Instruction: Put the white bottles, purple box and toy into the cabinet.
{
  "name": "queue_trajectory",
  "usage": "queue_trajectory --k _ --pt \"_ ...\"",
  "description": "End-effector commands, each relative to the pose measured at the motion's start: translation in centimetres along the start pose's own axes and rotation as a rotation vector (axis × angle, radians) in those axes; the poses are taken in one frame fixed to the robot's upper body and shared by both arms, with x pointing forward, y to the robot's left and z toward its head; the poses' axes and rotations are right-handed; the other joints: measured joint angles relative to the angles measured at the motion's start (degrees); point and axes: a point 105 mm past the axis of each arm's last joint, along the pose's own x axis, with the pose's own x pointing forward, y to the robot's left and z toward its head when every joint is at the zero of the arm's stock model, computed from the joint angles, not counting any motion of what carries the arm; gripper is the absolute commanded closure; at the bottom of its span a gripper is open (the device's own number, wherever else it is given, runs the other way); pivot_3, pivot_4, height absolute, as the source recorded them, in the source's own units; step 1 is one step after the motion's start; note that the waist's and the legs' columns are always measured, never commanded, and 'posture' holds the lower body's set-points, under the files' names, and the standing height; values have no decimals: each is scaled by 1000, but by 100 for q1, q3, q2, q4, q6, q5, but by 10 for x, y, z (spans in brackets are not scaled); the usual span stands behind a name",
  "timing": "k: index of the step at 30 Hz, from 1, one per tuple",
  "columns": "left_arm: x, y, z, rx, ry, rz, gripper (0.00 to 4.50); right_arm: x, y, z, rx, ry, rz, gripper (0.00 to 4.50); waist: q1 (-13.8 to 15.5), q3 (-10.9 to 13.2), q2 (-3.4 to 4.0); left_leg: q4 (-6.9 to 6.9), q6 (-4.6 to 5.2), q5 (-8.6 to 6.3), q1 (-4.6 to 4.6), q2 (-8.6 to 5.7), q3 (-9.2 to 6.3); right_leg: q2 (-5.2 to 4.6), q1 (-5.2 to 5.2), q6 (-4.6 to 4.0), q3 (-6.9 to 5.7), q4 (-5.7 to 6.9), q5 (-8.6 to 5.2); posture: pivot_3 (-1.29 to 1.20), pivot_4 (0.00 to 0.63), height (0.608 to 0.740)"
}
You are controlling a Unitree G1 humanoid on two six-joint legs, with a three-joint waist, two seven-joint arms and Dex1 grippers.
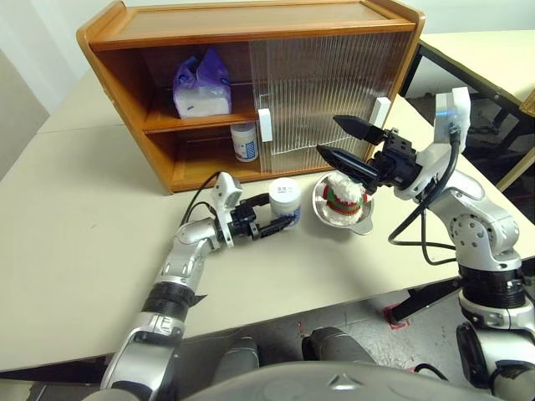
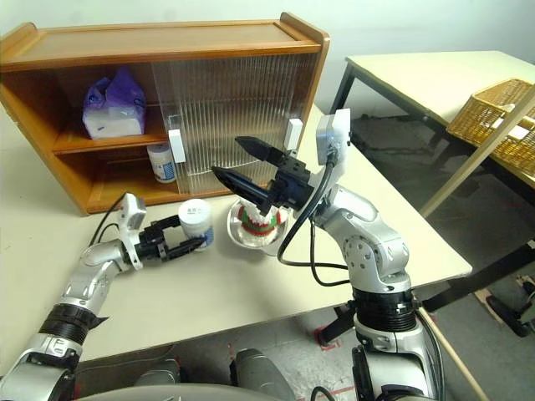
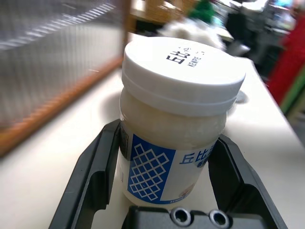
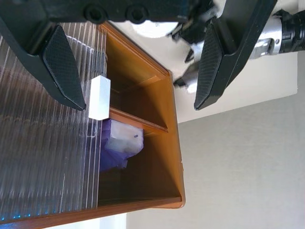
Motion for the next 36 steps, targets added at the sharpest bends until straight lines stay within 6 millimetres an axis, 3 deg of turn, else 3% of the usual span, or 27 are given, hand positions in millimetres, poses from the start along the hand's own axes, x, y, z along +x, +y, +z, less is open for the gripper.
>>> queue_trajectory --k 1,7,12,19,28,36 --pt "-8 4 7 16 -13 43 1443 0 -1 1 -5 -4 1 0 1 0 0 0 0 0 0 -1 0 0 0 1 0 -1 -1 -187 32 740" --pt "-19 15 8 8 -7 133 1443 1 -1 0 -2 -5 7 0 6 0 0 0 -1 1 -4 -4 0 -5 0 -19 2 -2 8 -176 29 740" --pt "-21 43 17 -44 -59 334 1443 2 0 -2 4 -4 17 0 8 0 0 0 -2 4 -3 -3 -1 -2 -1 -44 0 -2 22 -172 29 740" --pt "-33 66 15 -44 -44 507 1443 3 0 -3 4 -5 22 0 11 0 -1 0 -8 10 1 -8 2 -1 2 -40 3 -3 24 -170 21 740" --pt "-43 99 29 -62 -104 704 1443 4 1 -3 6 -7 25 0 29 -1 -2 3 -8 27 4 -12 4 1 9 -26 2 -3 34 -169 18 740" --pt "-42 112 25 -52 -72 789 1443 3 1 -3 5 -10 19 0 31 0 -4 7 -11 50 6 -16 6 1 12 -21 4 -4 32 -174 21 740"
